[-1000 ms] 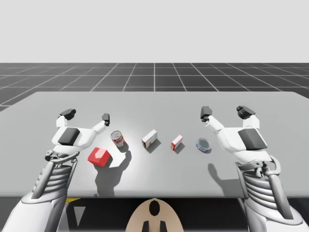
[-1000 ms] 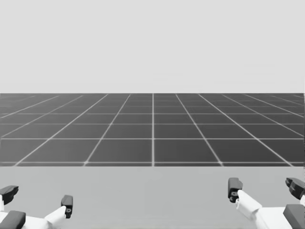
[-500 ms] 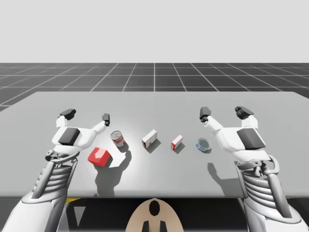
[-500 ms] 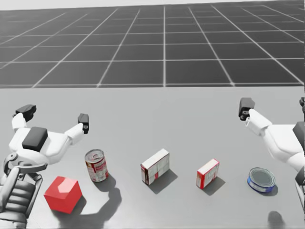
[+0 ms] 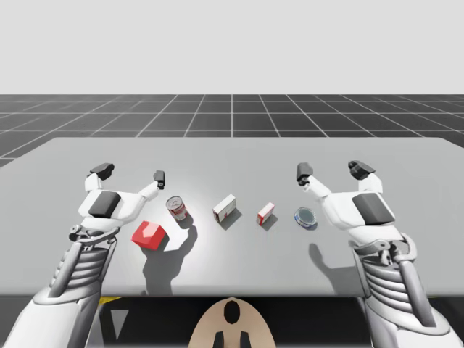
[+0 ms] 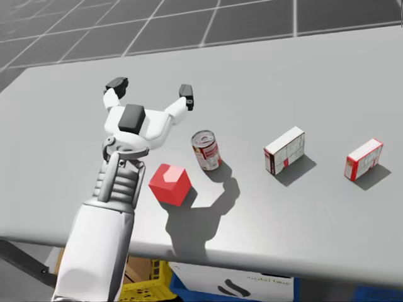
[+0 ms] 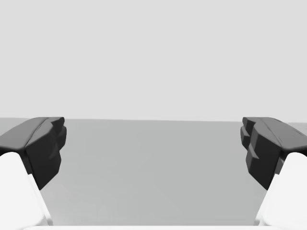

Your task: Find the red cube and pick it up.

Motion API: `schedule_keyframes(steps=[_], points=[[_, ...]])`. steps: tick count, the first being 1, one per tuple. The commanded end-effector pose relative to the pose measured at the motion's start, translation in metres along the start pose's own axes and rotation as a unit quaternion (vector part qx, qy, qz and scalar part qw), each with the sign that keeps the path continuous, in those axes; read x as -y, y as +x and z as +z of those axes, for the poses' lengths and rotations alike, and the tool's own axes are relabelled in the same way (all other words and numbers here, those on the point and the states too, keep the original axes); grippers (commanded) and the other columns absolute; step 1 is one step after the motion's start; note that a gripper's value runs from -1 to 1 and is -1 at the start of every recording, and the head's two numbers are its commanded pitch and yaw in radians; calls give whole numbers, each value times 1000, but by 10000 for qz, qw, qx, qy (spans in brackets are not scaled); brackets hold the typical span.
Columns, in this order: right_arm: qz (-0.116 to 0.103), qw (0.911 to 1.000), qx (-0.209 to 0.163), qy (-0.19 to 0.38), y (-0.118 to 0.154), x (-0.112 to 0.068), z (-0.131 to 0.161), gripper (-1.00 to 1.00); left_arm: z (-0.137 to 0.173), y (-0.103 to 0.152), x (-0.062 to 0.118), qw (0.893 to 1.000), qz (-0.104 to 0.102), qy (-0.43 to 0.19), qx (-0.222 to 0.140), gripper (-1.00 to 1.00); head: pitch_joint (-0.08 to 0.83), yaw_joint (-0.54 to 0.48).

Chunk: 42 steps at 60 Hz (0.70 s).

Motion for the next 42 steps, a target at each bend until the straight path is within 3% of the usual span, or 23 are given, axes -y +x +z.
schedule_keyframes(steps=[1,26,38,42], points=[[-42,10000,-57,69,-2,-2,0,-1000,-1,0,0,10000,-8,7,-8,-1000,686,356],[-66,9997,-144,176,-3,-3,0,-1000,-1,0,3,9999,109,-107,-45,-1000,715,419],[-34,9996,-225,175,-7,-3,-1,-1000,16,18,-5,9966,721,-353,-182,-1000,709,407],[-25,9996,-236,182,-8,-3,-2,-1000,27,24,-7,9949,835,-487,-290,-1000,715,410]])
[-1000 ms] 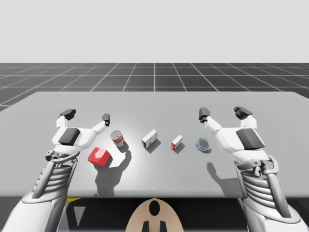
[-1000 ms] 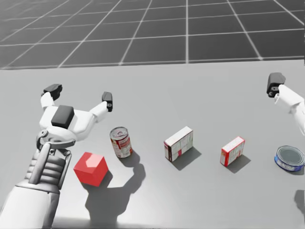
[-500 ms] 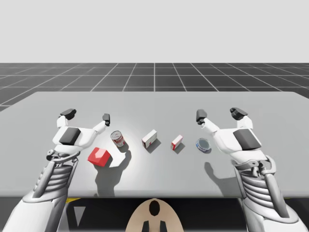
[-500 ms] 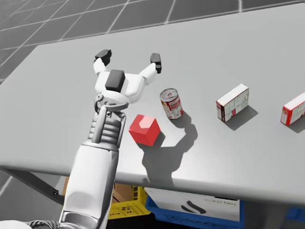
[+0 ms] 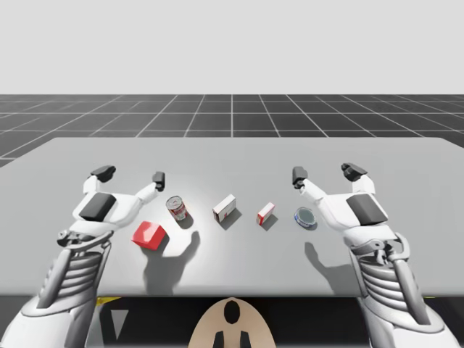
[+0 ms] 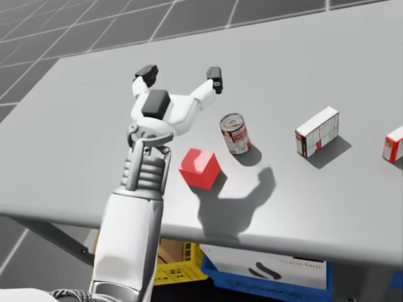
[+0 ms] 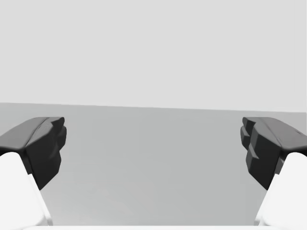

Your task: Find the red cube and pick it up.

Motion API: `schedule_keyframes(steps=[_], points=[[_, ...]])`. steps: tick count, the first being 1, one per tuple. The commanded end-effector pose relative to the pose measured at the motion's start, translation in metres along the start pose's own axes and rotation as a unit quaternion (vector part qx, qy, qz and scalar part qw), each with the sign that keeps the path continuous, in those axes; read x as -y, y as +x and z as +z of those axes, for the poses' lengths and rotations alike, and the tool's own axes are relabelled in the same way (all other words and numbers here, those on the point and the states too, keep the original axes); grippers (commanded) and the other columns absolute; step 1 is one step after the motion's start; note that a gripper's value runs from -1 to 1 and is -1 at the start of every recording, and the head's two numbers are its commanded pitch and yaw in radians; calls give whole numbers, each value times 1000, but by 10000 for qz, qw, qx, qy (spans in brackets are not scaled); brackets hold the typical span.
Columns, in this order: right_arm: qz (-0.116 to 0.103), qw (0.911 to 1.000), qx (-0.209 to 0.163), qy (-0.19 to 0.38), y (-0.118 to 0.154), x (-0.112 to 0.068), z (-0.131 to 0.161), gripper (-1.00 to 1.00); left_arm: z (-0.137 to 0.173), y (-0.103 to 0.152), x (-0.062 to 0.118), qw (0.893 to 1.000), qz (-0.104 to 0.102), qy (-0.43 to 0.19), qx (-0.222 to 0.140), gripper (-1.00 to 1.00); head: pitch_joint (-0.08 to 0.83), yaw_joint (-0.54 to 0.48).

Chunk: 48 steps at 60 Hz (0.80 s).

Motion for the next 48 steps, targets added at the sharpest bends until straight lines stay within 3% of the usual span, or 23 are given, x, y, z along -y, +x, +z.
schedule_keyframes(steps=[1,13,22,38,40,48], points=[[-7,10000,-49,14,-3,-1,-1,-1000,19,13,-2,9990,343,-238,-163,-1000,715,409],[2,10000,-73,15,-3,-1,-2,-1000,55,22,-7,9975,301,-471,-441,-1000,717,418],[6,10000,-85,17,-4,-1,-2,-1000,80,17,-11,9959,140,-577,-685,-1000,716,418],[33,9999,-95,23,-5,-2,-2,-1000,109,-14,-15,9865,336,-946,-1291,-1000,726,423],[45,9999,-100,27,-5,-2,-3,-1000,113,-20,-16,9847,459,-979,-1370,-1000,725,424],[55,9999,-103,21,-5,-2,-3,-1000,120,-38,-14,9803,575,-1067,-1558,-1000,725,425]])
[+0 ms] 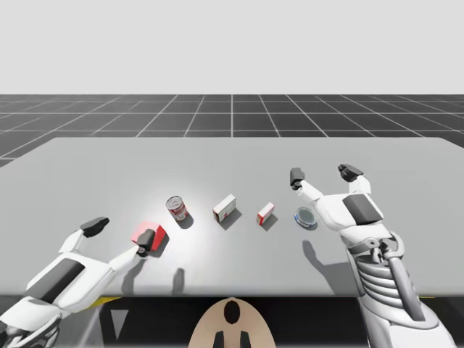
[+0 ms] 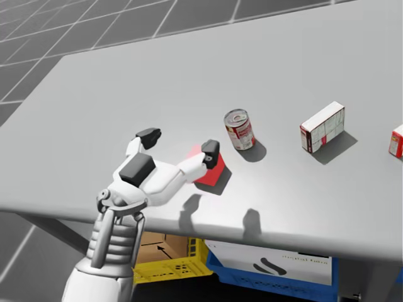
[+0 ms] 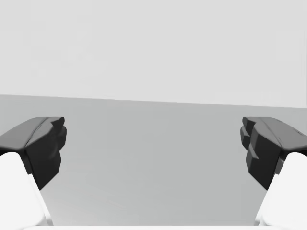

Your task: Find the red cube and pick it up.

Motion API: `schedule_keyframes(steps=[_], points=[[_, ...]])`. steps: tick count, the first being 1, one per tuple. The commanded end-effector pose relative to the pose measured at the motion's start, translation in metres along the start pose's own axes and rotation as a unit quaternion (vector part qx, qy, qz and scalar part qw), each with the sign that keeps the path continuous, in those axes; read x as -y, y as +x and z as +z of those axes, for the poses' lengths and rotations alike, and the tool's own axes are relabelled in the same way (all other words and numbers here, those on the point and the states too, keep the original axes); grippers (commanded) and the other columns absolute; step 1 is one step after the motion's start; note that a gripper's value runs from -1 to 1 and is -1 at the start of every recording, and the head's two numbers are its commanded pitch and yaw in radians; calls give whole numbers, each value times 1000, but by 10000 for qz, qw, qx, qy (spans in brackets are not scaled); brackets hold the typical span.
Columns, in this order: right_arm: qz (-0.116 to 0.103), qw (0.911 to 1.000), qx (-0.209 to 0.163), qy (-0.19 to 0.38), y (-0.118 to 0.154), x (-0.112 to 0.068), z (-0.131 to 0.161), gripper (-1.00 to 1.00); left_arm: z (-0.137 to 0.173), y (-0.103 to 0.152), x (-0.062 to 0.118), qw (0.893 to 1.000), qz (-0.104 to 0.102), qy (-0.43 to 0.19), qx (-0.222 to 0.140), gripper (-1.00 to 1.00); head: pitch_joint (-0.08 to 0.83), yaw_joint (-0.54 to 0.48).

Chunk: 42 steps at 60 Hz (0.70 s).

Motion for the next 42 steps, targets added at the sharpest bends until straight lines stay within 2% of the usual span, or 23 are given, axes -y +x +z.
schedule_keyframes(steps=[1,3,6,15,18,21,25,27,37,42], points=[[-2,10000,-10,-1,-1,-1,0,-1000,6,-24,1,9993,208,-191,-260,-1000,725,426],[2,10000,-12,2,-1,-1,0,-1000,6,-30,1,9987,297,-305,-293,-1000,726,425],[18,10000,-9,-7,-1,-2,0,-1000,4,-35,1,9988,282,-256,-296,-1000,726,423],[52,10000,1,-26,-2,-2,-1,-1000,-11,-52,2,9983,406,-202,-353,-1000,726,421],[47,10000,2,-33,-1,-1,-1,-1000,-17,-57,2,9988,319,-142,-352,-1000,727,419],[51,10000,6,-40,-1,-1,-1,-1000,-23,-60,3,9983,410,-150,-374,-1000,727,416],[58,10000,7,-42,-2,-1,-1,-1000,-29,-63,2,9985,385,-77,-375,-1000,727,416],[55,10000,7,-37,-2,-2,-1,-1000,-35,-65,1,9981,481,-77,-385,-1000,726,414],[52,10000,6,-37,-2,-1,-1,-1000,-49,-74,0,9962,662,-51,-566,-1000,726,410],[54,10000,5,-37,-2,-1,-1,-1000,-54,-77,0,9960,642,23,-626,-1000,726,407]])
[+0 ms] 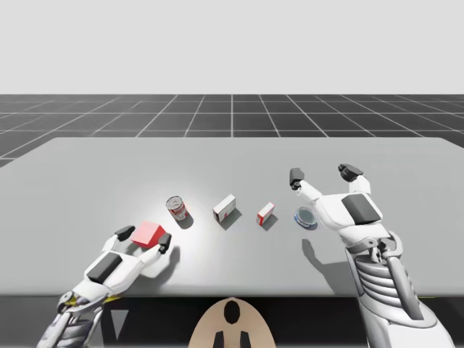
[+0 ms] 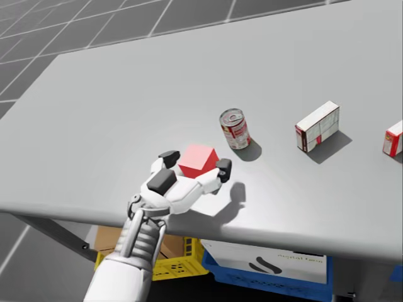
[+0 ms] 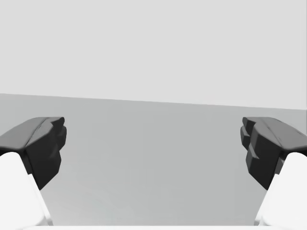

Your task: Find the red cube and pick it up.

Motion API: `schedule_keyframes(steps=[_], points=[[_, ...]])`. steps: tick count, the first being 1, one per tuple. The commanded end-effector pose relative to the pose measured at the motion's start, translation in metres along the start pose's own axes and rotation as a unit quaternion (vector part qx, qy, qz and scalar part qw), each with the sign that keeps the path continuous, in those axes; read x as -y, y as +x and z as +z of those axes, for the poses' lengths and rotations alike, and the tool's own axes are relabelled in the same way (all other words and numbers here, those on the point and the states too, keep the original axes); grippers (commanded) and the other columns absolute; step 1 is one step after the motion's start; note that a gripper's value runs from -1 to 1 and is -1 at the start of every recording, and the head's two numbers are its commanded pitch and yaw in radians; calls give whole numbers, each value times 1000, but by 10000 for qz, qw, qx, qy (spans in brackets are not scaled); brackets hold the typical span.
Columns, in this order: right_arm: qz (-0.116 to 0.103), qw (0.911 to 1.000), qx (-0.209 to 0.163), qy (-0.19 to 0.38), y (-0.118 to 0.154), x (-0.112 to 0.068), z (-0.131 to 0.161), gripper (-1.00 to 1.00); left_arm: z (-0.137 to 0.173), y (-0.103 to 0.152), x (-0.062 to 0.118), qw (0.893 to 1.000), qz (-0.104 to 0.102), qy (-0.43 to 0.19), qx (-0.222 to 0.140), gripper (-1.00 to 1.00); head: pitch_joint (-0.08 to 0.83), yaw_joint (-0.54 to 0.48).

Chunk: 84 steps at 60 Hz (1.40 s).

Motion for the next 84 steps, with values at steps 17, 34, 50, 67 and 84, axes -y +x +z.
schedule_keyframes(steps=[17,34,50,67,84], points=[[-25,10000,7,-10,0,-1,1,-1000,-18,-19,2,9992,19,284,-271,-966,714,403],[-29,10000,10,-10,0,-2,1,-1000,-14,-23,4,9991,-51,307,-302,999,657,404],[-39,10000,7,-5,0,-2,2,-1000,-13,-25,7,9991,-107,307,-279,1000,445,408],[-59,10000,2,-16,0,0,2,-1000,-1,-10,9,9993,-193,315,-111,1000,344,423],[-74,9998,30,-162,2,0,1,-1000,27,41,11,9966,-511,419,489,1000,341,430]])
